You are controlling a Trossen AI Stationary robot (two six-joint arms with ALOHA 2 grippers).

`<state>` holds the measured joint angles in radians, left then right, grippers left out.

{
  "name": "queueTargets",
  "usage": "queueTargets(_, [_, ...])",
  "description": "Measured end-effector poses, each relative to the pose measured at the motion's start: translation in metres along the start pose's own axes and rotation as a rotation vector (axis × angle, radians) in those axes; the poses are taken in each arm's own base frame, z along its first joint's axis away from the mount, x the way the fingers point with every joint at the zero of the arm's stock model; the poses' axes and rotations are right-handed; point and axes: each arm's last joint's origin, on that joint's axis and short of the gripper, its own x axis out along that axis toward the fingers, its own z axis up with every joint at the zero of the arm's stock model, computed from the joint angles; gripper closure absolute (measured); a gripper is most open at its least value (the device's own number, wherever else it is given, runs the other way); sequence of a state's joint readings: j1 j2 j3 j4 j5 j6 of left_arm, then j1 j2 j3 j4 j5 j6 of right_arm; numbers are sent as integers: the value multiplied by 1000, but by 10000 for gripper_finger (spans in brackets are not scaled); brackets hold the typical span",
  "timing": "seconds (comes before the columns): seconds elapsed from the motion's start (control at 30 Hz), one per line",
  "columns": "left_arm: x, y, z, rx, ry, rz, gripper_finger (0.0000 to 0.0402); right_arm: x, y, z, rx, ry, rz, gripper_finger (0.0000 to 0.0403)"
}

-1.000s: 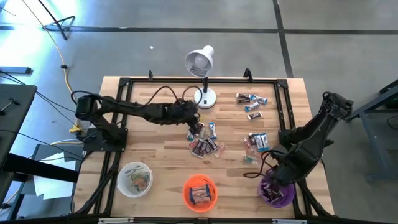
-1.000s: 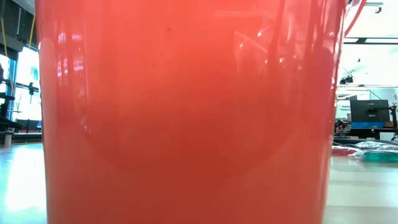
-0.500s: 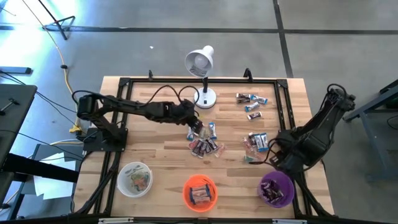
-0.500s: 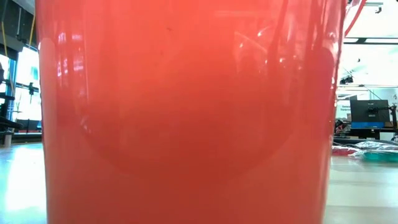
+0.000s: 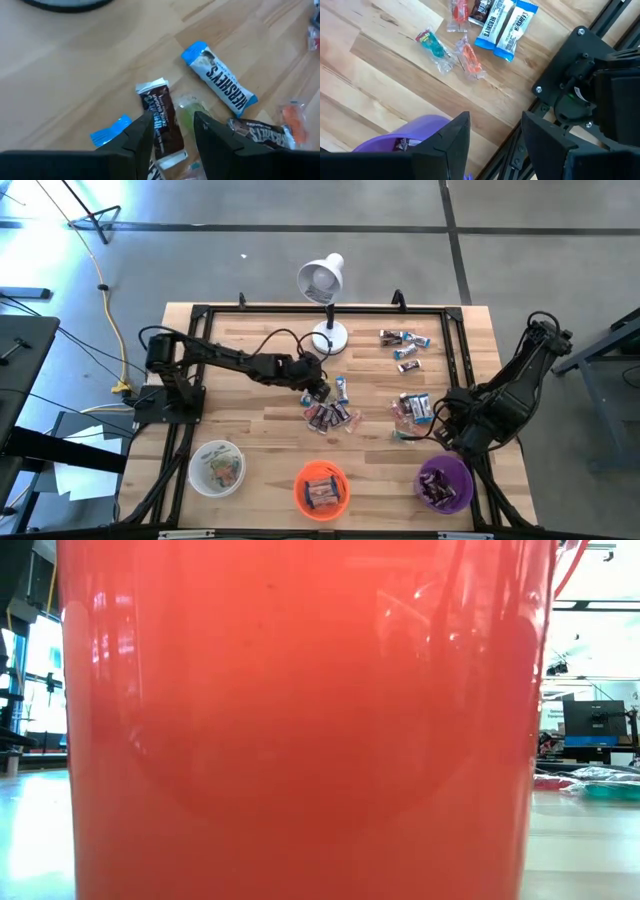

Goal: Organize candy in baskets
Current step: Put the brown chocolate bar into the purple bucket

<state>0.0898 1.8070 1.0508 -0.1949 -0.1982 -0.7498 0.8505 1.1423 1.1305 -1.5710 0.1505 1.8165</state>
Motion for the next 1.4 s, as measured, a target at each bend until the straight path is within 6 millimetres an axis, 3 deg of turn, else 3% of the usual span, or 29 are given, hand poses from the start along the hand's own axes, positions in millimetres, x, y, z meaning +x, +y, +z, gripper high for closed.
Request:
queueTargets(0.23, [17, 2, -8, -1, 42, 16, 274, 0, 0, 0, -19, 0, 0, 230])
queueTargets(0.5, [16, 3, -8, 0, 39, 27, 274, 0, 0, 0, -44, 0, 0, 230])
queueTargets(0.77, [35, 2, -20, -59, 116, -4, 274, 0, 0, 0, -47, 5, -1, 230])
queueTargets(1.07, [38, 1, -24, -4, 85, 39, 278, -2, -3, 0, -47, 17, 12, 230])
queueTargets(1.17, [39, 1, -25, -3, 112, 12, 301, -3, -5, 1, -46, 20, 19, 230])
queueTargets(1.33, [39, -2, -23, -91, 129, -51, 382, -5, -7, 2, -44, 17, 35, 230])
queueTargets(1.4, [40, -6, -22, -115, 114, -91, 391, -5, -8, 3, -42, 7, 40, 230])
